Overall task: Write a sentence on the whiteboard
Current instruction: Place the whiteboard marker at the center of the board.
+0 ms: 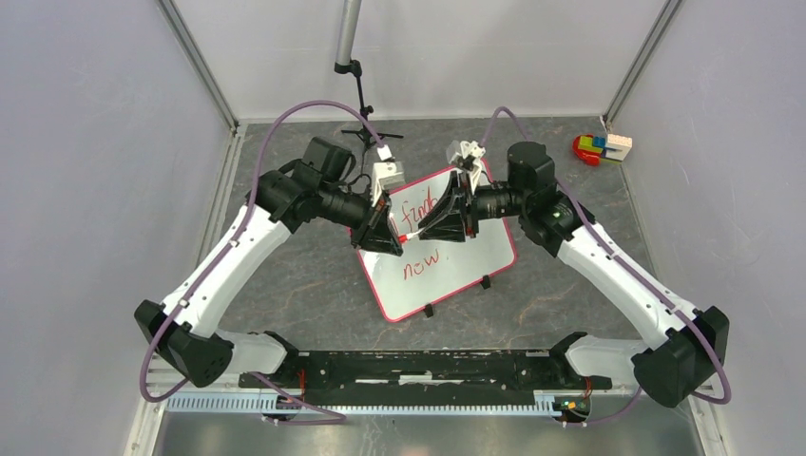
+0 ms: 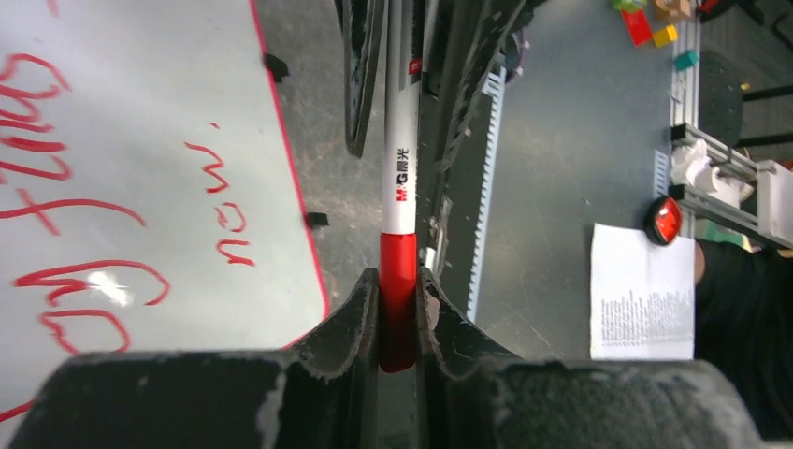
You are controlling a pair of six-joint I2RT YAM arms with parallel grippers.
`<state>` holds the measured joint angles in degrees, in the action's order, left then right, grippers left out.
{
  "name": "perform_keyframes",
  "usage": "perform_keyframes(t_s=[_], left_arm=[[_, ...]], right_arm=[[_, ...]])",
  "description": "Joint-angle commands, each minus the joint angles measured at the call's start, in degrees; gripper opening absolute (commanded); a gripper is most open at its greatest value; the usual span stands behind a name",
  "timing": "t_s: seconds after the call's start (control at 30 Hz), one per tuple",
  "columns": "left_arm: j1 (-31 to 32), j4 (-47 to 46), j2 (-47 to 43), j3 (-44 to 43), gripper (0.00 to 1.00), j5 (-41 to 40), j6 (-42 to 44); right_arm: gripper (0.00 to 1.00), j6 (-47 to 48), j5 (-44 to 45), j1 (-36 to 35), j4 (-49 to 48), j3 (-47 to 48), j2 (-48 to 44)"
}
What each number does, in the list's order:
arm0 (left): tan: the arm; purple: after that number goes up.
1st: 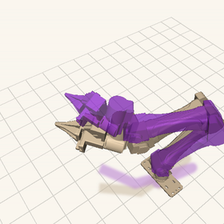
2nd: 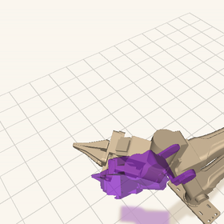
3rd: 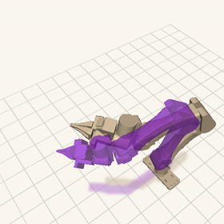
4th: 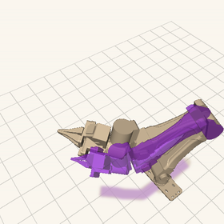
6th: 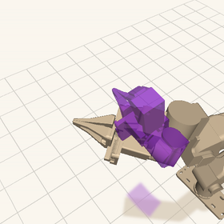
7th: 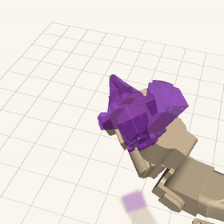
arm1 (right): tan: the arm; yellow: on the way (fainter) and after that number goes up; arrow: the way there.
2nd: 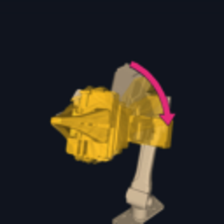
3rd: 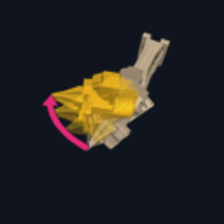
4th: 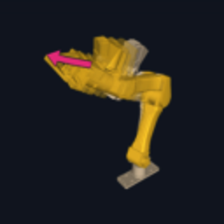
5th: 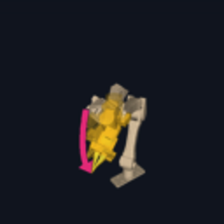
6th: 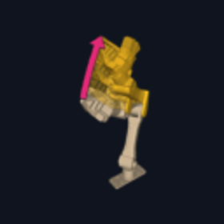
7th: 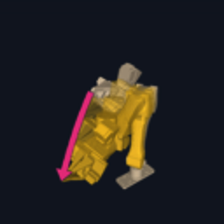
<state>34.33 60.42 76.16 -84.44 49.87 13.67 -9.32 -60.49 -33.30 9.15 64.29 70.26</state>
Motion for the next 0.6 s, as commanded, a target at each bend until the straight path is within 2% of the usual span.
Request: perform_keyframes(t_s=[0.0,0.07,0.17,0.33,0.43,0.57], left_arm=[[-5.55,-9.42,-3.40,2.00,0.03,2.66,-2.17],[-8.68,-7.54,-4.05,1.65,0.02,2.17,-0.82],[-14.96,-5.74,-4.69,1.74,0.02,3.00,0.23],[-28.43,-1.63,-4.79,3.11,0.02,3.01,4.00],[-39.35,1.06,-3.38,4.46,0.03,2.33,7.95],[-49.52,2.75,0.69,6.49,0.05,-4.56,13.76]], right_arm=[[0.43,0.17,1.51,3.89,-3.11,4.99,-0.28],[0.60,0.08,1.56,7.07,-2.69,6.30,-0.29],[0.74,-1.57,0.65,12.05,-4.19,7.07,-0.63],[0.90,-1.95,-0.86,20.83,-4.77,5.61,-2.25],[0.94,1.82,-1.21,25.56,-1.06,3.95,-3.23],[0.97,9.71,-1.24,31.28,7.17,2.87,-3.73]])
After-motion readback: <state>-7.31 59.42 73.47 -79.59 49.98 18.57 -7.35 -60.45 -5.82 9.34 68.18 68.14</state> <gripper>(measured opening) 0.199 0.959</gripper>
